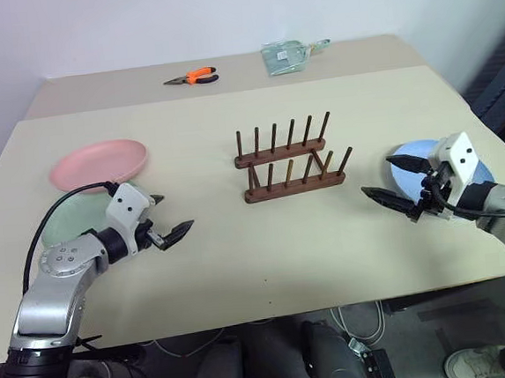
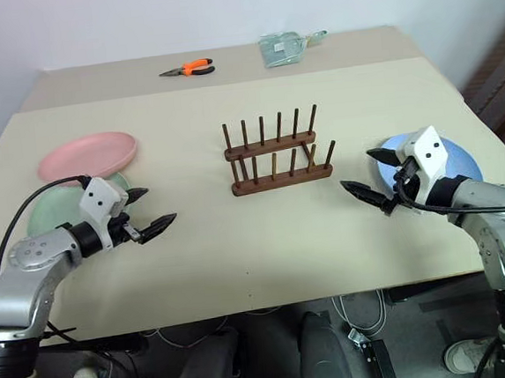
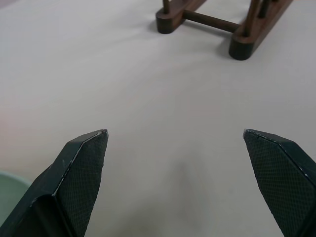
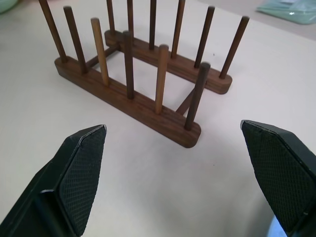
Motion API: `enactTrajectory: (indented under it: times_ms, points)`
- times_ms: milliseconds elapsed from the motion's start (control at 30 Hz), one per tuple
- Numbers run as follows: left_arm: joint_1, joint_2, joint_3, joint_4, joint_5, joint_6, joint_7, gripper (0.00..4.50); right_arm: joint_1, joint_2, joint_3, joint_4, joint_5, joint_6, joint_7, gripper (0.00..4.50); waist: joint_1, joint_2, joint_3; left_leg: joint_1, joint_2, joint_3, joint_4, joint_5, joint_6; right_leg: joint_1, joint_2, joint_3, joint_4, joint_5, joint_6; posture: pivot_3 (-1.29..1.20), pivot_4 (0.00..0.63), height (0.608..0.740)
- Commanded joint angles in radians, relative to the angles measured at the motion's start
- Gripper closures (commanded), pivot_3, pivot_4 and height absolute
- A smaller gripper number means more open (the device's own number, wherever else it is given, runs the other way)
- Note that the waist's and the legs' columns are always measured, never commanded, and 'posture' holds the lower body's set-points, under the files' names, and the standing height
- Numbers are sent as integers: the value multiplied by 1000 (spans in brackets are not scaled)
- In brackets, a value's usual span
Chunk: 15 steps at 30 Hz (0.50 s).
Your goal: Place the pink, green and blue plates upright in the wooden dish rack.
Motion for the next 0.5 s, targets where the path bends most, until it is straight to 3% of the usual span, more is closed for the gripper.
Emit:
enactTrajectory:
  times_ms: [33,200,333,500]
  points:
    - [3,-7,-4,-26,-3,-4,11,0,-40,14,7,-2,-13,-37,-16,39,-2,0,0,0,0,0,0,0,0,0,0,0,0,0,0,0,150,740]
    - [-3,-49,-25,-27,-14,11,35,0,-68,28,35,24,-33,-53,-24,39,1,0,0,0,0,0,0,0,0,0,0,0,0,0,0,0,150,740]
    - [-76,-99,-121,18,-13,27,-3,0,-17,3,73,-60,-12,21,7,39,14,0,0,0,0,0,1,0,0,0,0,0,0,1,1,0,150,740]
    - [-220,-148,-264,202,81,-43,-46,0,52,42,99,-184,-32,40,-63,39,23,0,0,0,-1,0,2,0,0,1,0,0,1,1,1,0,150,740]
